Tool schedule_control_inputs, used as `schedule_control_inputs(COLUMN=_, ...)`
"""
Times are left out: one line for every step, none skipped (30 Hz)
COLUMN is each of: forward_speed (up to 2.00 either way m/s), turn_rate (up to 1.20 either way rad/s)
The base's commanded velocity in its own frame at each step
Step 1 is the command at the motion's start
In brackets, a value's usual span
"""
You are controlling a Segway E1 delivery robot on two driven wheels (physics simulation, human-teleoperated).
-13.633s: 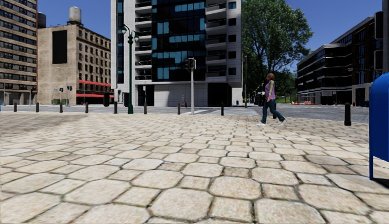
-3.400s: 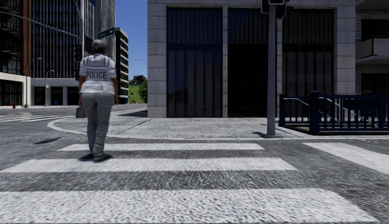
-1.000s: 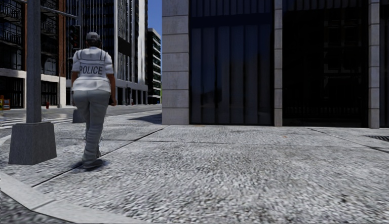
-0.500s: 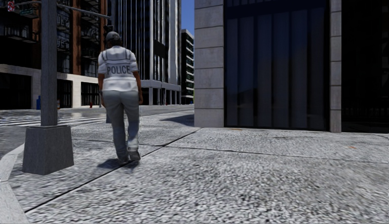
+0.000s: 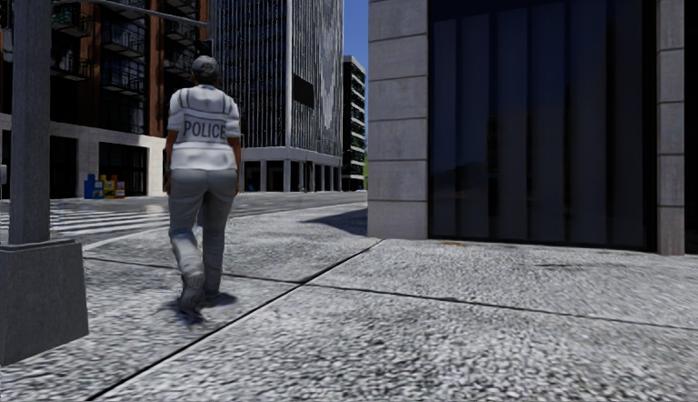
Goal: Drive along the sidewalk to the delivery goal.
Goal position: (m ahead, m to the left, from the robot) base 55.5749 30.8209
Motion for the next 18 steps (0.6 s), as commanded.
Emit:
schedule_control_inputs(forward_speed=1.27, turn_rate=0.00)
schedule_control_inputs(forward_speed=1.27, turn_rate=0.00)
schedule_control_inputs(forward_speed=1.27, turn_rate=0.00)
schedule_control_inputs(forward_speed=1.27, turn_rate=0.05)
schedule_control_inputs(forward_speed=1.27, turn_rate=0.14)
schedule_control_inputs(forward_speed=1.27, turn_rate=0.20)
schedule_control_inputs(forward_speed=1.27, turn_rate=0.20)
schedule_control_inputs(forward_speed=1.27, turn_rate=0.24)
schedule_control_inputs(forward_speed=1.27, turn_rate=0.26)
schedule_control_inputs(forward_speed=1.27, turn_rate=0.27)
schedule_control_inputs(forward_speed=1.27, turn_rate=0.27)
schedule_control_inputs(forward_speed=1.27, turn_rate=0.27)
schedule_control_inputs(forward_speed=1.27, turn_rate=0.27)
schedule_control_inputs(forward_speed=1.27, turn_rate=0.26)
schedule_control_inputs(forward_speed=1.27, turn_rate=0.26)
schedule_control_inputs(forward_speed=1.27, turn_rate=0.21)
schedule_control_inputs(forward_speed=1.27, turn_rate=0.17)
schedule_control_inputs(forward_speed=1.27, turn_rate=0.13)
